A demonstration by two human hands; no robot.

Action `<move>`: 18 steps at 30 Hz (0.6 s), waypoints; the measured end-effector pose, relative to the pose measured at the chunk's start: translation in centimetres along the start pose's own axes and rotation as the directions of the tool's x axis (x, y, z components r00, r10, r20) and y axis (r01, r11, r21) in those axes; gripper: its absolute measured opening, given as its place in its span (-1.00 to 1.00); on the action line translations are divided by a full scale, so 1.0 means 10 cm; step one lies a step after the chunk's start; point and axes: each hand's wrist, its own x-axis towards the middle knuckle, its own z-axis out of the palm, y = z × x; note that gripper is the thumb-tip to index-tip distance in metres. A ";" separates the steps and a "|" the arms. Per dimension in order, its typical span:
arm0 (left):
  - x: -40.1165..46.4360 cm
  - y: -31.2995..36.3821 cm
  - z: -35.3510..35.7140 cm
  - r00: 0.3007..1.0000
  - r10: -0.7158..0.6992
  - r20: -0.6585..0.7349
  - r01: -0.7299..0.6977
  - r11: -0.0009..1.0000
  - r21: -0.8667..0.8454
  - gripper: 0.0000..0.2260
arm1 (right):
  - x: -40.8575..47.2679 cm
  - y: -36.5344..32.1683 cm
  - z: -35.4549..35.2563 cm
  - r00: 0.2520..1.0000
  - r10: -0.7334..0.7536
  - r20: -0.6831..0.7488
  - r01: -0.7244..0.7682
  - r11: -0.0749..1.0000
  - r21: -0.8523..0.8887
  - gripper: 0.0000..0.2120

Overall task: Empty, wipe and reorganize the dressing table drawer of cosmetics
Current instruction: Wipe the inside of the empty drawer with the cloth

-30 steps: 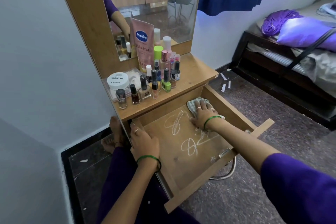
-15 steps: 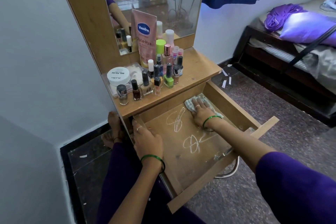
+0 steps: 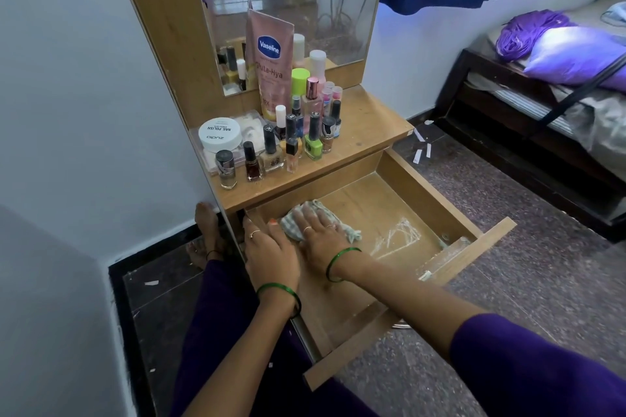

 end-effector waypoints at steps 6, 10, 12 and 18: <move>-0.02 -0.01 -0.01 0.999 0.030 -0.016 -0.031 0.998 -0.049 -0.55 | -0.01 -0.13 0.05 0.992 -0.114 0.060 0.118 0.990 -0.071 -0.32; -0.01 0.00 -0.01 0.999 0.042 -0.026 -0.043 0.997 -0.057 -0.58 | -0.04 -0.17 0.03 0.983 -0.163 0.085 0.174 0.976 -0.132 -0.31; -0.02 0.01 -0.01 0.999 0.039 -0.022 -0.040 0.998 -0.055 -0.61 | -0.05 -0.16 0.02 0.977 -0.191 0.094 0.204 0.965 -0.162 -0.32; -0.03 0.03 -0.02 0.999 0.038 -0.039 -0.040 0.999 -0.035 -0.46 | -0.11 -0.11 -0.04 0.956 -0.254 0.145 0.279 0.940 -0.195 -0.38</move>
